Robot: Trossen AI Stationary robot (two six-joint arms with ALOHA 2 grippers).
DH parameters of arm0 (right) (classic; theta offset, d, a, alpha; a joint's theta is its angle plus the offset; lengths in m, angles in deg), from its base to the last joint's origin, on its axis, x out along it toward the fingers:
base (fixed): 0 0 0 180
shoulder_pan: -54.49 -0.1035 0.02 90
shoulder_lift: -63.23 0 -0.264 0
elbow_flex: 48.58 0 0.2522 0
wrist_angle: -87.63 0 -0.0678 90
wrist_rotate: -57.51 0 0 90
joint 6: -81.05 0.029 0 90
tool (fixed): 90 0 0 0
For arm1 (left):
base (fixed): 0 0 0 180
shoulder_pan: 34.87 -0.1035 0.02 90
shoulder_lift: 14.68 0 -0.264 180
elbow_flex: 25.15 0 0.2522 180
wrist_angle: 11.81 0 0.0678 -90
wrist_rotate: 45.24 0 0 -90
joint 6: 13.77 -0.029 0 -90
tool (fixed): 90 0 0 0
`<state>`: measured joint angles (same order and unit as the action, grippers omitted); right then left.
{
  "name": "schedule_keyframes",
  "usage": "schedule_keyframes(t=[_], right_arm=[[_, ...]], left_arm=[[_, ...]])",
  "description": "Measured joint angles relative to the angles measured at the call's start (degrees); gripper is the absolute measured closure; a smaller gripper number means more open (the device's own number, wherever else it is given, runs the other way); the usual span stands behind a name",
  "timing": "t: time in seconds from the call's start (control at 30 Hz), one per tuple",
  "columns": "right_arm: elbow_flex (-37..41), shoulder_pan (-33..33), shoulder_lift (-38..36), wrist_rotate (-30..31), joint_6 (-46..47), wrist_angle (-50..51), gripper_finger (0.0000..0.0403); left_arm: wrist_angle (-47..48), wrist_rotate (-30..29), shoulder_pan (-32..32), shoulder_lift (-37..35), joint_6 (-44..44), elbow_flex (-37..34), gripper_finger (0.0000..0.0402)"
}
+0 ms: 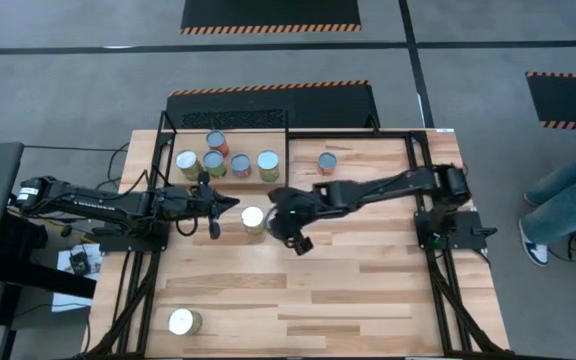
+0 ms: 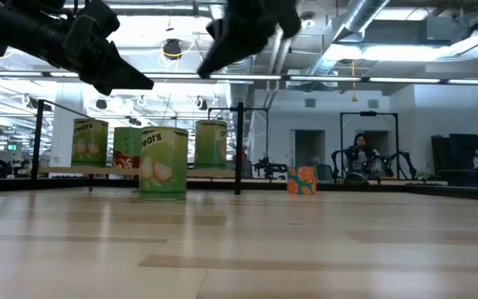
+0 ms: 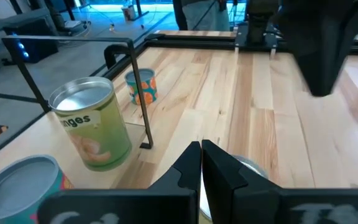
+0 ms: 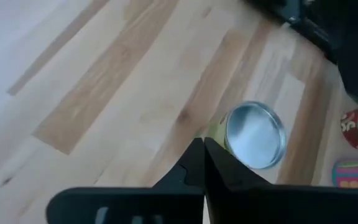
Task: Pick and place cans onto a shelf
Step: Put the canned pears on the shelf
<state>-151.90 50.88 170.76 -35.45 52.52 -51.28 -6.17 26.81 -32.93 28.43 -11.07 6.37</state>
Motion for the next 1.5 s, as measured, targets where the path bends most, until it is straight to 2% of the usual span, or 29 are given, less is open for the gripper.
schedule_keyframes(t=[0.3, 0.4, 0.53, 0.6, 0.77, 0.9, 1.0, 1.27, 1.5], right_arm=[[33.68, -0.24, -11.18, -0.04, 9.43, -46.52, 0.0393], [42.76, -0.73, -13.67, -0.03, 13.1, -58.37, 0.0389], [50.82, -1.04, -15.0, -0.04, 18.07, -67.65, 0.039], [53.07, -1.49, -15.05, 0.61, 19.99, -69.86, 0.0392], [56.66, -4.58, -15.05, 6.72, 21.66, -70.88, 0.0391], [58.2, -7.11, -15.05, 12.11, 21.22, -72.15, 0.039], [58.3, -7.5, -15.03, 13.44, 20.98, -73.46, 0.0389], [58.3, -7.5, -15.03, 13.53, 21.02, -74.55, 0.0389], [58.3, -7.5, -14.5, 13.53, 21.02, -74.32, 0.0386]], left_arm=[[-0.48, 4.06, 0.0, 0.2, 0.11, 0.0, 0.0397], [-0.15, 5.17, 0.0, 0.79, 0.13, 0.41, 0.0398], [3.62, 7.29, 0.04, 2.27, 0.2, 4.29, 0.0398], [9.12, 7.67, 0.44, 3.39, 1.11, 7.83, 0.0398], [23.32, 6.76, 2.6, 8.4, 4.69, 17.0, 0.0391], [31.98, 6.69, 4.09, 14.34, 6.23, 23.4, 0.0367], [35.99, 6.68, 4.55, 19.07, 6.12, 27.7, 0.0343], [40.77, 6.58, 4.55, 29.66, 2.53, 35.47, 0.0289], [41.25, 6.59, 4.55, 35.88, -0.31, 36.57, 0.0278]])
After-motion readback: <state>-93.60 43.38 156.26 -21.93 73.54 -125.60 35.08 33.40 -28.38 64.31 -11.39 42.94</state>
